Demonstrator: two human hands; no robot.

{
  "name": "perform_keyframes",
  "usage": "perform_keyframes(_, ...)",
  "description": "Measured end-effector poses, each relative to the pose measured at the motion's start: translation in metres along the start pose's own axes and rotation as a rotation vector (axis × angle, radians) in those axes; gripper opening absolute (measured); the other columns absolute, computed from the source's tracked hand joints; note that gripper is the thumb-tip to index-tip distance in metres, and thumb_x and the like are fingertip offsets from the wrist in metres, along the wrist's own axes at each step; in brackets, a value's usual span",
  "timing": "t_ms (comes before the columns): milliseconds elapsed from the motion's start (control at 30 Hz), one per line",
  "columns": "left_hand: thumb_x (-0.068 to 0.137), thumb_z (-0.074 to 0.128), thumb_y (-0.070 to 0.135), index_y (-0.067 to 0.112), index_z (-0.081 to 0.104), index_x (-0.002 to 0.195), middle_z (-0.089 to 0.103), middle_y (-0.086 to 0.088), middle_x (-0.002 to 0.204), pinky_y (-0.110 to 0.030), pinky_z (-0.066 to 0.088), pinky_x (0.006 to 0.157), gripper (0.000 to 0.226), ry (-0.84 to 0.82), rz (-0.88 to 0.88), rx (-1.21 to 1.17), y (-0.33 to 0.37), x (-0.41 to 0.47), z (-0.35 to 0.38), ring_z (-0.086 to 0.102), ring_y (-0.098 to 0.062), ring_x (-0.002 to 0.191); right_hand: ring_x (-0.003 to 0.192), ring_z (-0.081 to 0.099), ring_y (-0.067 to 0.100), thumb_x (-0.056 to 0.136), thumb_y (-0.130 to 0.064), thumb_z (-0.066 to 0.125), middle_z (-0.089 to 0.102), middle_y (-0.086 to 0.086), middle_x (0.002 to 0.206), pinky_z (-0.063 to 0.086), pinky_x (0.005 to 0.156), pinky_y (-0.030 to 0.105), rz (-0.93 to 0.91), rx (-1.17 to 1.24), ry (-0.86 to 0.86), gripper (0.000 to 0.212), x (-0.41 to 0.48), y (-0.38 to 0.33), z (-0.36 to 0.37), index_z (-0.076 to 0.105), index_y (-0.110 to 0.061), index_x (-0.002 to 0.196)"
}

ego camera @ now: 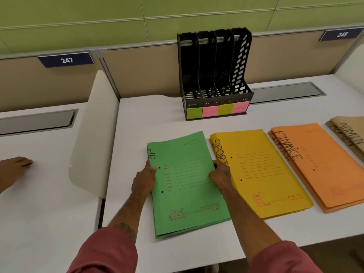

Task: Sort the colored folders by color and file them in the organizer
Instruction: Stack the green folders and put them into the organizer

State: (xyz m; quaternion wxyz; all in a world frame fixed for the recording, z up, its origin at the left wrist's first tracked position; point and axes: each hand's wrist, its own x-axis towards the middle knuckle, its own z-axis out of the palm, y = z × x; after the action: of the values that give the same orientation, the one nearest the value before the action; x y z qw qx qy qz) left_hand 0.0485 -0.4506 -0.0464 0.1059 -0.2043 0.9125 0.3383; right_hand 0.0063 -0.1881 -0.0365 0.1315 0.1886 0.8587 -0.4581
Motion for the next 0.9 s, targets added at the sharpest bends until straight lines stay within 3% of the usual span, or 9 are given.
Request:
perform_keyframes(67,0.105,0.030,0.043,0.032,0.026,0.151,0.068,-0.006,0.108,-0.046,0.055,0.089,0.048,0.019,-0.006,0.018,0.000,0.001,0.003,0.067,-0.028,0.094,0.106,0.063,0.028,0.087,0.011,0.053,0.066,0.013,0.124,0.053,0.080,0.030,-0.015,-0.038,0.007,0.046,0.000,0.001,0.000,0.061,-0.007,0.129)
perform_keyframes(167,0.105,0.033,0.042,0.026,0.045,0.142,0.069,-0.005,0.103,-0.046,0.055,0.088,0.042,0.075,-0.008,-0.020,0.004,0.002,0.006,0.067,-0.027,0.091,0.104,0.063,0.029,0.087,0.012,0.053,0.067,0.016,0.122,0.049,0.076,0.026,-0.050,-0.091,0.008,0.044,0.000,0.004,0.001,0.062,-0.004,0.126)
perform_keyframes(300,0.101,0.043,0.047,0.014,0.061,0.123,0.067,-0.009,0.114,-0.041,0.054,0.086,0.043,0.111,-0.063,0.002,0.010,0.003,0.006,0.065,-0.029,0.100,0.111,0.063,0.030,0.088,0.012,0.051,0.065,0.013,0.125,0.053,0.086,0.030,-0.093,-0.147,-0.018,0.044,-0.002,-0.001,0.002,0.059,-0.005,0.127)
perform_keyframes(500,0.094,0.053,0.056,0.008,0.047,0.140,0.048,-0.017,0.136,-0.048,0.049,0.097,0.067,0.109,-0.186,-0.027,0.014,-0.007,0.012,0.050,-0.034,0.125,0.107,0.065,0.028,0.091,0.006,0.053,0.065,0.013,0.123,0.058,0.086,0.036,-0.159,-0.187,0.007,0.037,-0.007,-0.006,0.004,0.059,-0.006,0.126)
perform_keyframes(700,0.092,0.053,0.058,0.005,0.053,0.131,0.048,-0.017,0.128,-0.048,0.050,0.096,0.065,0.104,-0.214,-0.033,0.017,-0.022,0.025,0.049,-0.033,0.120,0.120,0.059,0.027,0.093,-0.005,0.058,0.059,0.012,0.137,0.051,0.089,0.029,-0.098,-0.199,-0.008,0.049,-0.008,0.000,0.000,0.050,-0.007,0.141)
perform_keyframes(900,0.088,0.057,0.063,0.010,0.051,0.132,0.042,-0.014,0.139,-0.048,0.042,0.101,0.069,0.110,-0.181,0.016,0.022,-0.031,0.031,0.037,-0.032,0.129,0.123,0.056,0.028,0.090,-0.005,0.060,0.056,0.012,0.141,0.051,0.096,0.033,-0.061,-0.186,-0.075,0.054,-0.006,0.000,-0.004,0.049,-0.010,0.143)
